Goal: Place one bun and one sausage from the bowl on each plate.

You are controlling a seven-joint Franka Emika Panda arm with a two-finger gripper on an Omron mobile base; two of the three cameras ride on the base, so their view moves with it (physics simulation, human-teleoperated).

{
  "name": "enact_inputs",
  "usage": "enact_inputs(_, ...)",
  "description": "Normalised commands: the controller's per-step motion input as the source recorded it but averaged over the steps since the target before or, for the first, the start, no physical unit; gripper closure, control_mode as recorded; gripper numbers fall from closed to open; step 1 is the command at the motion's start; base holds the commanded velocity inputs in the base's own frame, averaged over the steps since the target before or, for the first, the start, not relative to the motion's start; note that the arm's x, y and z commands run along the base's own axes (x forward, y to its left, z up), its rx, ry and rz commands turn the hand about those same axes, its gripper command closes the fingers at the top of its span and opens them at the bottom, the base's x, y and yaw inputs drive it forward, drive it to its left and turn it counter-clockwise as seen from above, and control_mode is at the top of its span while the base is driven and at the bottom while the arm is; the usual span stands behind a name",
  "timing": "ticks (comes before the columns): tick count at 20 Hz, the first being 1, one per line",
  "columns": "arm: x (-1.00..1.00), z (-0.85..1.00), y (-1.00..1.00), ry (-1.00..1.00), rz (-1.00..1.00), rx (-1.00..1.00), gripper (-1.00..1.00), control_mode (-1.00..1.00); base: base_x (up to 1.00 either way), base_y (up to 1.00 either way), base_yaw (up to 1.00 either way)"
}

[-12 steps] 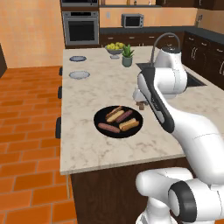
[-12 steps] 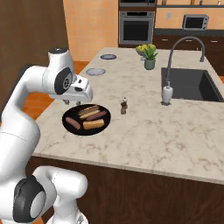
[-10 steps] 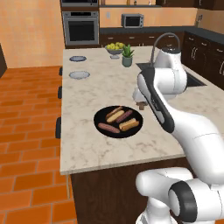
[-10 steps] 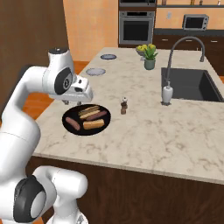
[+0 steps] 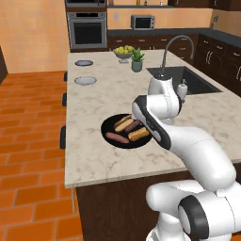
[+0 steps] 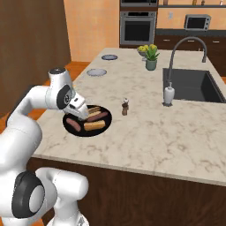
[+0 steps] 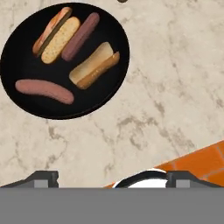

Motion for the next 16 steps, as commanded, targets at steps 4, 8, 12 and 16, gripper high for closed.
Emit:
enact_inputs(4,0.58,-0.35,-0.13,0.0,-0.14,0.17,-1.0,-1.0,0.0,0.0,0.0)
enact_inputs(8,0.46,-0.24,-0.13,0.0,-0.03,0.12,-1.0,-1.0,0.0,0.0,0.0)
enact_inputs(12,0.41,-0.31,-0.01,0.0,-0.06,0.07,-1.0,-1.0,0.0,0.0,0.0)
enact_inputs(16,0.54,-0.38,0.0,0.0,-0.07,0.04,-1.0,-1.0,0.0,0.0,0.0)
